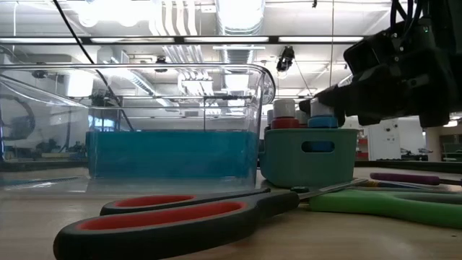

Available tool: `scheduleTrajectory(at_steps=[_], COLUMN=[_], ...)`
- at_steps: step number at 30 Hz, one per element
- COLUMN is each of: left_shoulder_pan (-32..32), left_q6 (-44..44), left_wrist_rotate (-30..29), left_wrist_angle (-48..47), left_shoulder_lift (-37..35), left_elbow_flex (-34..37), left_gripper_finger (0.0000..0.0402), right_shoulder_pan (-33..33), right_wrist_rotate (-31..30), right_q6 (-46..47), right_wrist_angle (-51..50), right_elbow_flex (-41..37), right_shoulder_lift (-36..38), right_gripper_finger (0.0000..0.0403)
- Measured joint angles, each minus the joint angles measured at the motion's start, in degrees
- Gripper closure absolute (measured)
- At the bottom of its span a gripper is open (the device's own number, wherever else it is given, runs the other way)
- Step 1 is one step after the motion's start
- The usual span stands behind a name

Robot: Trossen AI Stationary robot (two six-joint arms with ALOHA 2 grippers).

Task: Pick & Place Paint Supplies
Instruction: Put the blue paint bottle into the green bin, then put the blue paint brush into the blue bin

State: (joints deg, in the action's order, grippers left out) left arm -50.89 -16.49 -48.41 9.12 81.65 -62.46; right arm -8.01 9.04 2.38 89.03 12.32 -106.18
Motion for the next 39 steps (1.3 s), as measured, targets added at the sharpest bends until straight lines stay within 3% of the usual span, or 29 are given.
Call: scheduleTrajectory(at_steps=[7,12,15,18,21,25,29,33,39], left_shoulder_pan=[0.0,0.0,0.0,0.0,0.0,0.0,0.0,0.0,0.22], left_q6=[0.01,0.02,-0.01,-0.02,-0.07,-0.48,-1.5,-1.73,-4.53], left_wrist_rotate=[-0.01,-0.01,0.0,-0.01,-0.01,-0.01,-0.03,-0.77,-11.04], left_wrist_angle=[-0.14,-0.17,-0.17,-0.17,-0.13,-0.11,-0.02,0.0,-0.17], left_shoulder_lift=[0.0,0.0,0.0,0.0,0.0,0.0,-0.02,-0.02,-0.02], left_elbow_flex=[0.0,0.0,0.0,0.0,0.0,0.0,0.0,0.0,0.0], left_gripper_finger=[0.0048,0.0048,0.0048,0.0048,0.0048,0.0048,0.0048,0.0048,0.0048], right_shoulder_pan=[-0.02,-0.02,0.02,0.04,0.13,-0.13,-0.26,-0.24,-0.18], right_wrist_rotate=[0.26,0.03,-0.5,-2.62,-6.75,-13.22,-17.46,-20.2,-22.86], right_q6=[-0.69,-0.58,0.98,3.23,3.42,1.53,-1.58,-3.28,-2.71], right_wrist_angle=[0.17,-1.06,-6.86,-17.77,-36.12,-65.29,-84.5,-98.75,-106.74], right_elbow_flex=[-1.15,-4.11,-5.26,-4.76,-1.21,7.38,16.26,24.63,31.64], right_shoulder_lift=[6.12,16.23,23.63,31.82,40.38,49.37,54.19,55.86,55.37], right_gripper_finger=[0.0214,0.0214,0.0214,0.0213,0.0213,0.0213,0.0213,0.0213,0.0213])
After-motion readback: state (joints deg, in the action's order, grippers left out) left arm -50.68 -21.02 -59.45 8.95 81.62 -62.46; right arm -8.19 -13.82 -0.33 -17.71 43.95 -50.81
